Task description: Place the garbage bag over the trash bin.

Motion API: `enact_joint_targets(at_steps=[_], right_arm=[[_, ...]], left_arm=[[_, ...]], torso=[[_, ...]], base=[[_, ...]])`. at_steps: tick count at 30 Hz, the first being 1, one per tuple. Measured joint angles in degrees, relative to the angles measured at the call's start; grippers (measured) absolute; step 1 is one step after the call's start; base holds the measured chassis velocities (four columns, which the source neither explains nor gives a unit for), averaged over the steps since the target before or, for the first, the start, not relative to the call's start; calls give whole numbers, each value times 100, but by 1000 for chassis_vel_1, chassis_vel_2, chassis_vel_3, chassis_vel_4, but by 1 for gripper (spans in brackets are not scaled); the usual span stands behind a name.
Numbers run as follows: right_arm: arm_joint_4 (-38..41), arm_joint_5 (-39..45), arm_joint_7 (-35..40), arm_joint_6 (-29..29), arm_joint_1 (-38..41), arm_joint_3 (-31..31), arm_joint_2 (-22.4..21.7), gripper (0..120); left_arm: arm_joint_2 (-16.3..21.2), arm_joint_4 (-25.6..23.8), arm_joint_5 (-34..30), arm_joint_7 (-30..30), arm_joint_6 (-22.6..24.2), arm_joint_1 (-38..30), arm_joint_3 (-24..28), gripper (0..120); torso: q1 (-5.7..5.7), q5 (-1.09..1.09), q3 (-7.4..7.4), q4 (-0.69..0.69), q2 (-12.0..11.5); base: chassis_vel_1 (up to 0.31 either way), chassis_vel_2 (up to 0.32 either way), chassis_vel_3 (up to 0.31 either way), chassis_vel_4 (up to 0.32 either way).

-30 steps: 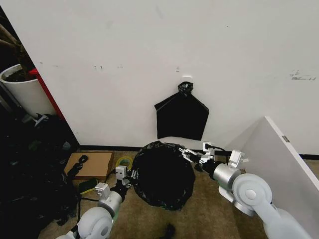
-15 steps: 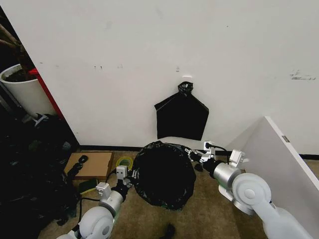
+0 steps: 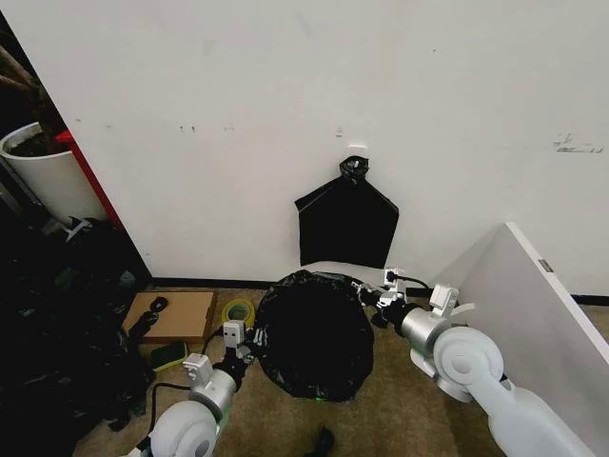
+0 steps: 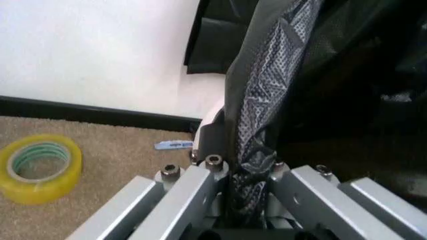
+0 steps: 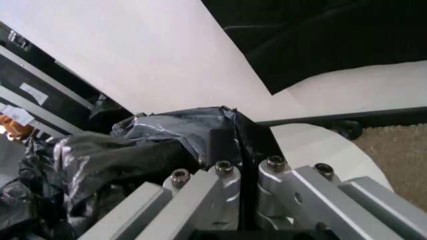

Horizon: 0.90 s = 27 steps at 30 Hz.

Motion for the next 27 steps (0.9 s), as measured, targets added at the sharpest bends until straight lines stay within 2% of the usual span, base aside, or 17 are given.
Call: enact_joint_targets(at_steps=[5, 8, 10, 14, 17, 20, 23, 25, 26, 27], right_arm=[[32, -147, 7, -13, -131, 0, -52, 1], [60, -122, -38, 23, -201, 66, -124, 17], [72, -109, -46, 60, -212, 73, -140, 18], [127, 88, -53, 225, -224, 100, -203, 36], [122, 166, -52, 260, -194, 120, -204, 43], [93, 171, -19, 352, -149, 176, -133, 55], [123, -241, 106, 524, -205, 346, 23, 67], [137, -304, 114, 545, -229, 373, 42, 69], [314, -838, 204, 694, -540, 669, 178, 80], [386, -1013, 230, 735, -662, 800, 220, 82]], left_arm=[[-17, -1, -35, -85, 54, -22, 3, 0], [-32, 12, -29, -94, 93, -14, 6, 0], [-32, 12, -26, -95, 99, -10, 6, 0], [-22, 8, -23, -101, 123, -12, -21, 0], [-5, 7, -28, -104, 134, -33, -48, 0], [-10, 16, -62, -191, 197, -57, -54, 0], [-114, 34, -213, -560, 516, -104, -45, 0], [-129, 34, -245, -597, 556, -110, -45, 0], [-275, -61, -692, -937, 972, -176, -74, 0], [-319, -122, -887, -1070, 1127, -207, -89, 0]], torso=[[0, 0, 0, -1, 0], [0, 0, 0, -1, 0], [0, 0, 0, -1, 0], [0, 0, 0, 0, 0], [0, 1, 0, 0, 0], [0, 0, 0, 0, 0], [0, 0, 0, 2, 0], [0, 0, 0, 2, 0], [0, -1, 0, 0, 0], [0, 1, 0, -1, 0]], base=[[0, 0, 0, 0], [0, 0, 0, 0], [0, 0, 0, 0], [0, 0, 0, 0], [0, 0, 0, 0], [0, 0, 0, 0], [0, 0, 0, 0], [0, 0, 0, 0], [0, 0, 0, 0], [0, 0, 0, 0]])
